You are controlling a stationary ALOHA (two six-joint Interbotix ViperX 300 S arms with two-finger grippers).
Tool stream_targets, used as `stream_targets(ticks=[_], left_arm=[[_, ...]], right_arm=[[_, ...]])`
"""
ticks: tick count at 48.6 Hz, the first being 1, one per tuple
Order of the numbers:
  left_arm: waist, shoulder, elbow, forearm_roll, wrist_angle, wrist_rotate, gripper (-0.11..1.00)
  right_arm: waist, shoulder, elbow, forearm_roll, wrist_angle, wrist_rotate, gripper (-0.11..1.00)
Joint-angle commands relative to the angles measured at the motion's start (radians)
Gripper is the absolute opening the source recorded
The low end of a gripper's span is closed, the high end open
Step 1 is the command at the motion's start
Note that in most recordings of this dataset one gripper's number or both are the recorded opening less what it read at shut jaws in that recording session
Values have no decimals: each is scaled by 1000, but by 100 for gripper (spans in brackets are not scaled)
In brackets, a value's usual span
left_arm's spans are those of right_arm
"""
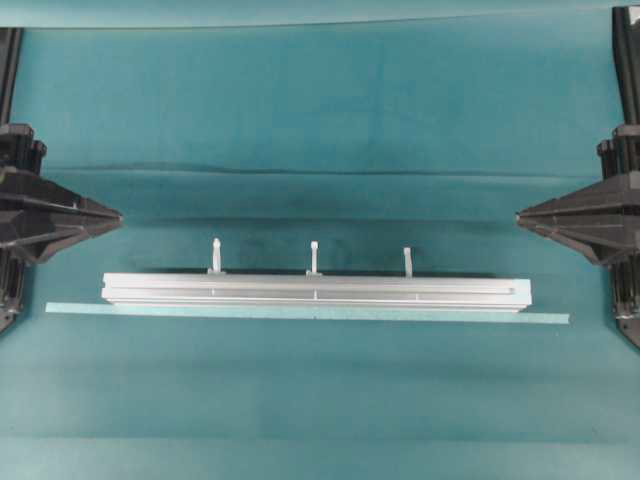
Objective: Lift the large metal rail with both hands.
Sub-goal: 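Move both grippers inward toward the ends of the silver rail, then lower both open grippers over the rail near each end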
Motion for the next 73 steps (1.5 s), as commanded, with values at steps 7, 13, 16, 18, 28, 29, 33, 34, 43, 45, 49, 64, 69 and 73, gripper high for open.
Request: stream_targets(ticks=[7,13,16,18,28,29,33,34,43,45,49,64,69,73], left_arm=[[0,132,-66,11,52,-40,5],[-2,161,-106,12,138,-38,-2],[-2,170,-124,12,216,-43,-2],[-2,183,-141,12,272,-44,-2],[-2,225,-229,12,518,-31,-2],[-3,227,-235,12,537,-29,-2],[-2,242,-255,14,595,-31,-2],[-3,247,-259,14,611,-32,-2],[-2,302,-296,14,723,-37,-2],[-3,324,-310,14,753,-37,-2],[-3,362,-330,14,796,-35,-2],[-3,502,-400,17,939,-23,-2],[-3,528,-407,18,946,-12,-2],[-3,540,-407,18,948,-2,-2]], right_arm=[[-14,41,-11,114,103,46,2],[-14,51,-34,120,242,77,0],[-15,52,-55,124,322,91,0],[-17,54,-71,132,367,109,0],[-38,112,-149,135,572,204,0],[-38,121,-155,133,591,204,0],[-38,172,-183,133,657,204,0],[-38,184,-189,133,666,204,0],[-29,318,-264,101,758,198,0],[-28,348,-284,95,790,198,0],[-18,413,-321,84,862,196,0],[15,601,-457,25,1127,176,0],[18,634,-480,23,1161,137,0],[21,658,-502,23,1183,100,0]])
